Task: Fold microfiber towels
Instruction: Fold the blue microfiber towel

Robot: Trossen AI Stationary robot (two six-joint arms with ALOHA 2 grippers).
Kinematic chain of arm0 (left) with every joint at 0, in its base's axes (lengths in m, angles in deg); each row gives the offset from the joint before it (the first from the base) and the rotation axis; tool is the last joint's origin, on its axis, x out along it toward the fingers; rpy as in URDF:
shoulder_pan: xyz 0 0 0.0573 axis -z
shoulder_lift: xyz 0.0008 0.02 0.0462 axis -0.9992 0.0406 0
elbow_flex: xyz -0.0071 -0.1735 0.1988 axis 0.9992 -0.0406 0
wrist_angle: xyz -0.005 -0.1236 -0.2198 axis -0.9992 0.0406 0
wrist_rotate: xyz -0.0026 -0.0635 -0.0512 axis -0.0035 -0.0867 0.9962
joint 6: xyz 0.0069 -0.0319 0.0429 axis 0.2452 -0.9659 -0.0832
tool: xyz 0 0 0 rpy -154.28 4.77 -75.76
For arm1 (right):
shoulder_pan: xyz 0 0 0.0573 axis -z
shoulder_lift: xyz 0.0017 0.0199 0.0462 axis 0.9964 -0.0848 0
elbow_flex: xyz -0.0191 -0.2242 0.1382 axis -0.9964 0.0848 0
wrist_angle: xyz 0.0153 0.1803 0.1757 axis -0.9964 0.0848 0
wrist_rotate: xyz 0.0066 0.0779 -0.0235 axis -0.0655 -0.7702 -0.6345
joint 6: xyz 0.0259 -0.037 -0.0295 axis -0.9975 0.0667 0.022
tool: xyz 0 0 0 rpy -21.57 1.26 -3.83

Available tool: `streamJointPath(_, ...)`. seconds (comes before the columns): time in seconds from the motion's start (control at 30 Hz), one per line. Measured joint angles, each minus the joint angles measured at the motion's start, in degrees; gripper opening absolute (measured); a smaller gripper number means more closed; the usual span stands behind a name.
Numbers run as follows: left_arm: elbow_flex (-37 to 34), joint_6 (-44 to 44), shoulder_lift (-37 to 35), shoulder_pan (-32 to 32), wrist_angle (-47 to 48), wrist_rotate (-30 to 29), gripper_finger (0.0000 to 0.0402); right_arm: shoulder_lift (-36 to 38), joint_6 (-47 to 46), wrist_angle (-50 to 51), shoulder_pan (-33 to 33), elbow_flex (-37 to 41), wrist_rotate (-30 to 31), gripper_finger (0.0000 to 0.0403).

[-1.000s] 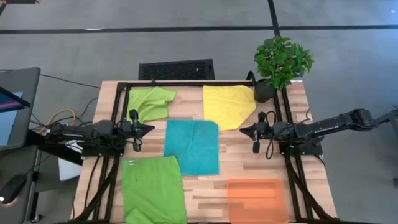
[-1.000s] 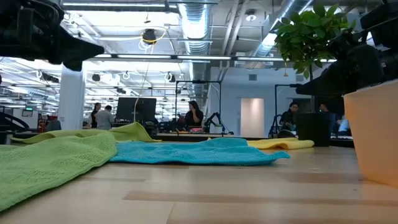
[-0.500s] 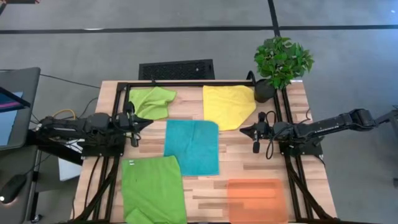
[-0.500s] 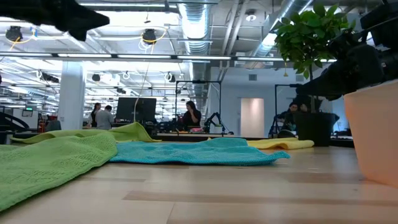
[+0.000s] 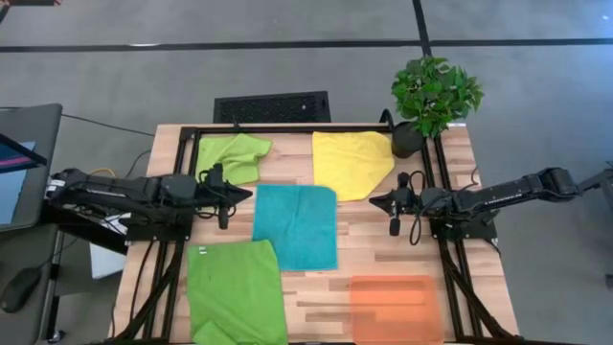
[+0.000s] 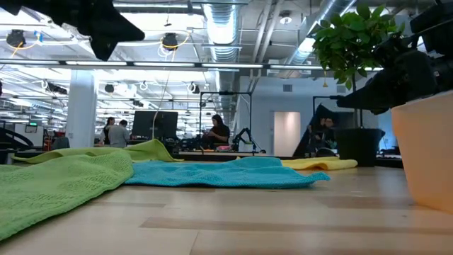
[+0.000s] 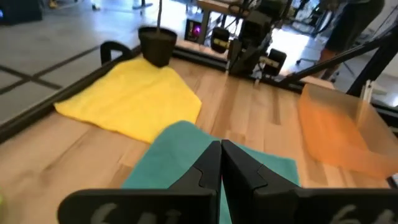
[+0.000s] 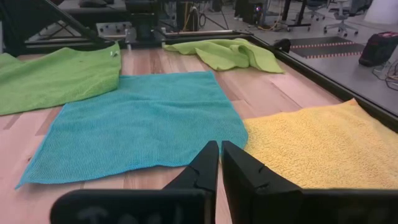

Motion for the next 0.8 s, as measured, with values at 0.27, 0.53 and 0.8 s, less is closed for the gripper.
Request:
streamJointPath(0.27, 0.0, 1.2, 4.4, 0.0, -1.3, -2.7, 0.0, 0.0, -0.2, -2.9, 0.0, -0.7, -0.1, 0.0045)
streamJointPath(0.53, 0.7, 8.4, 7.7, -0.1, -6.9, -4.4, 0.0, 0.1, 1.9, 3.5, -0.3, -10.4, -7.3, 0.0008)
streamJointPath(0.8, 13.3, 5.2, 15.4, -1.1, 9.5, -9.0, 0.0, -0.6, 0.9, 26.4, 0.5, -26.7, -7.1, 0.0005)
